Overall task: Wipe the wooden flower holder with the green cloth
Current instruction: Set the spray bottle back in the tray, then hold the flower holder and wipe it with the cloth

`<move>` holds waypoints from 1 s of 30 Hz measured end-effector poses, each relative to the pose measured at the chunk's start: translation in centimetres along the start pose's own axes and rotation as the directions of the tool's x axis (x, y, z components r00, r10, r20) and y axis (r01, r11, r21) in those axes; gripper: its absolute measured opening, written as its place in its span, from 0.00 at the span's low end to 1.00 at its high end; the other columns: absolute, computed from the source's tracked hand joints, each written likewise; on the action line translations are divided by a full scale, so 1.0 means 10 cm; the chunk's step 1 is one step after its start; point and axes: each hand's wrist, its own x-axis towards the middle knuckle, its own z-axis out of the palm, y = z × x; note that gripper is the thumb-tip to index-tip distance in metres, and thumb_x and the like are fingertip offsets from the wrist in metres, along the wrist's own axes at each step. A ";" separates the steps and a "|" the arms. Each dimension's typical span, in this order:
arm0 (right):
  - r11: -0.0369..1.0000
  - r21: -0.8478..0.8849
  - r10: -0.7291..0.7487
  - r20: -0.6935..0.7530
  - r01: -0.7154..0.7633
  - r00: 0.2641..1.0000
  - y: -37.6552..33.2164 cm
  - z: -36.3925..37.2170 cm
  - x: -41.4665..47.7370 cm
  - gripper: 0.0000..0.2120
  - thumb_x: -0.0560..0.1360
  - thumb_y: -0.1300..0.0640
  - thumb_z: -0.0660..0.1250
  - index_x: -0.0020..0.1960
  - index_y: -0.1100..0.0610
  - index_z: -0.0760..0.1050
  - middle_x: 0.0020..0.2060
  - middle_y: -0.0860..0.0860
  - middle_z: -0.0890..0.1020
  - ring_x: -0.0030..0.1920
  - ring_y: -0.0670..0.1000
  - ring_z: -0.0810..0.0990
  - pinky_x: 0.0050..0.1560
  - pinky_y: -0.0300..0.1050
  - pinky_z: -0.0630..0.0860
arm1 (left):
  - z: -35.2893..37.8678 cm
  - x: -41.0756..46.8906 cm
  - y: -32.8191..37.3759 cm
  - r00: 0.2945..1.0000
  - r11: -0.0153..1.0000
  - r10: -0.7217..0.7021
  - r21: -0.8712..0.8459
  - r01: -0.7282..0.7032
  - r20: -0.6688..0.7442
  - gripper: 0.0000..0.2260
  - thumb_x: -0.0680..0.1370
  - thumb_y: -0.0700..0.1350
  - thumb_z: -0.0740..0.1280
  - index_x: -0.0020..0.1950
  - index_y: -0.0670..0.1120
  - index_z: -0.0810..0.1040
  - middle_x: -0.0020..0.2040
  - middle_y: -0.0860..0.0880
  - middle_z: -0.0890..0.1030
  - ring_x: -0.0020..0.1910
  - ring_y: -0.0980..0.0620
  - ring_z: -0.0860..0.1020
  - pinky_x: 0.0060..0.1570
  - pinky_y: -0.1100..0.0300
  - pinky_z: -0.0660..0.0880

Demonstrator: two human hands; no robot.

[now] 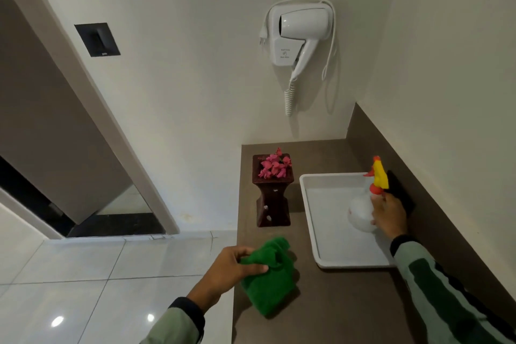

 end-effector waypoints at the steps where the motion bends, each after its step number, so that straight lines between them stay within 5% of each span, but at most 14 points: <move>1: 0.999 -0.034 0.012 -0.032 -0.013 0.999 0.01 -0.03 -0.04 0.18 0.79 0.58 0.63 0.65 0.66 0.69 0.63 0.67 0.73 0.61 0.69 0.74 0.61 0.67 0.73 | 0.01 -0.01 0.00 1.000 0.999 -0.003 0.041 0.002 0.023 0.13 0.69 0.42 0.79 0.51 0.41 0.85 0.48 0.45 0.88 0.48 0.48 0.86 0.51 0.53 0.83; 4: 0.977 0.210 -0.006 -0.179 0.044 0.984 -0.02 -0.07 -0.43 0.20 0.74 0.62 0.68 0.64 0.56 0.69 0.59 0.60 0.77 0.58 0.63 0.77 0.57 0.61 0.77 | 0.02 -0.01 0.02 0.994 0.984 -0.005 0.177 -0.014 0.106 0.14 0.69 0.43 0.79 0.52 0.42 0.84 0.50 0.46 0.87 0.50 0.49 0.85 0.55 0.51 0.82; 6: 0.929 0.357 -0.125 0.054 0.098 0.991 -0.11 0.00 -0.83 0.20 0.70 0.53 0.73 0.59 0.45 0.71 0.53 0.51 0.79 0.49 0.54 0.81 0.45 0.51 0.79 | 0.01 0.00 0.07 0.985 0.971 0.008 0.235 -0.049 0.172 0.13 0.70 0.43 0.78 0.53 0.43 0.84 0.51 0.46 0.87 0.51 0.50 0.85 0.55 0.51 0.82; 7: 0.943 0.320 -0.199 0.308 0.096 0.931 -0.13 0.06 -1.02 0.23 0.67 0.47 0.75 0.59 0.41 0.71 0.54 0.47 0.79 0.49 0.49 0.80 0.45 0.47 0.79 | -0.01 0.01 0.11 0.978 0.966 0.021 0.247 -0.074 0.208 0.13 0.71 0.42 0.77 0.53 0.43 0.84 0.52 0.46 0.87 0.51 0.49 0.85 0.55 0.52 0.82; 9: 0.976 0.176 -0.219 0.731 0.131 0.646 -0.16 0.22 -1.36 0.37 0.62 0.41 0.77 0.68 0.40 0.66 0.61 0.40 0.76 0.58 0.42 0.77 0.57 0.42 0.76 | -0.05 0.04 0.25 0.956 0.958 0.054 0.254 -0.130 0.288 0.12 0.71 0.41 0.76 0.54 0.42 0.83 0.53 0.45 0.86 0.52 0.48 0.85 0.53 0.55 0.82; 11: 0.985 0.161 -0.173 0.860 0.067 0.481 -0.10 0.41 -1.59 0.40 0.61 0.49 0.81 0.69 0.46 0.67 0.62 0.44 0.78 0.61 0.44 0.78 0.60 0.40 0.77 | -0.09 0.08 0.41 0.937 0.955 0.089 0.240 -0.177 0.337 0.13 0.72 0.40 0.76 0.55 0.41 0.83 0.53 0.43 0.86 0.52 0.46 0.84 0.52 0.55 0.81; 13: 0.967 0.253 -0.199 0.817 -0.026 0.542 -0.05 0.56 -1.74 0.33 0.60 0.57 0.82 0.62 0.49 0.74 0.57 0.49 0.83 0.58 0.47 0.81 0.60 0.47 0.79 | -0.11 0.13 0.57 0.934 0.952 0.119 0.228 -0.204 0.337 0.13 0.72 0.40 0.76 0.55 0.41 0.83 0.53 0.42 0.86 0.52 0.45 0.84 0.52 0.54 0.81; 15: 0.939 0.340 -0.202 0.674 -0.055 0.711 -0.06 0.69 -1.83 0.29 0.60 0.59 0.82 0.58 0.52 0.76 0.55 0.53 0.85 0.55 0.51 0.83 0.59 0.55 0.80 | -0.13 0.18 0.74 0.929 0.936 0.148 0.256 -0.243 0.340 0.14 0.73 0.41 0.76 0.58 0.42 0.82 0.54 0.43 0.85 0.53 0.49 0.84 0.52 0.58 0.81; 17: 0.915 0.394 -0.157 0.538 -0.082 0.828 -0.09 0.76 -1.85 0.27 0.62 0.61 0.81 0.59 0.56 0.76 0.54 0.55 0.85 0.53 0.52 0.84 0.56 0.51 0.82 | -0.18 0.26 0.93 0.925 0.852 0.207 0.406 -0.330 0.317 0.20 0.72 0.46 0.76 0.64 0.50 0.80 0.59 0.50 0.83 0.58 0.55 0.80 0.54 0.67 0.73; 19: 0.918 0.386 -0.092 0.421 -0.086 0.903 -0.14 0.82 -1.82 0.24 0.66 0.61 0.78 0.60 0.58 0.76 0.53 0.56 0.84 0.51 0.51 0.83 0.49 0.41 0.83 | -0.28 0.36 1.18 0.914 0.755 0.330 0.515 -0.406 0.237 0.25 0.71 0.57 0.74 0.67 0.56 0.75 0.63 0.55 0.80 0.61 0.58 0.77 0.57 0.66 0.68; 21: 0.940 0.334 -0.043 0.310 -0.066 0.950 -0.20 0.89 -1.74 0.22 0.71 0.61 0.74 0.63 0.60 0.73 0.55 0.58 0.83 0.53 0.56 0.82 0.52 0.45 0.81 | -0.38 0.47 1.39 0.845 0.663 0.515 0.558 -0.499 0.143 0.28 0.70 0.64 0.70 0.67 0.56 0.75 0.63 0.55 0.80 0.61 0.57 0.76 0.59 0.60 0.69; 24: 0.969 0.239 0.020 0.188 -0.065 0.982 -0.27 1.05 -1.58 0.27 0.75 0.63 0.66 0.71 0.61 0.60 0.59 0.63 0.79 0.58 0.64 0.79 0.55 0.50 0.76 | -0.50 0.76 1.57 0.744 0.386 0.652 0.782 -0.490 0.144 0.34 0.70 0.70 0.65 0.70 0.52 0.73 0.69 0.49 0.76 0.67 0.50 0.72 0.65 0.52 0.67; 26: 0.973 0.223 0.032 0.138 -0.063 0.990 -0.35 1.21 -1.52 0.30 0.76 0.64 0.65 0.74 0.61 0.56 0.63 0.64 0.76 0.62 0.64 0.76 0.62 0.56 0.74 | -0.59 0.96 1.60 0.802 0.269 0.571 0.882 -0.387 0.177 0.42 0.68 0.73 0.63 0.76 0.50 0.65 0.76 0.46 0.67 0.75 0.45 0.64 0.72 0.45 0.61; 30: 0.994 0.108 -0.015 0.017 0.013 1.000 -0.50 1.51 -1.50 0.32 0.76 0.63 0.65 0.76 0.58 0.56 0.71 0.60 0.70 0.70 0.60 0.69 0.71 0.58 0.68 | -0.71 1.31 1.58 0.901 0.214 0.384 0.930 -0.299 0.202 0.55 0.63 0.79 0.57 0.81 0.47 0.50 0.82 0.46 0.52 0.80 0.46 0.52 0.77 0.41 0.51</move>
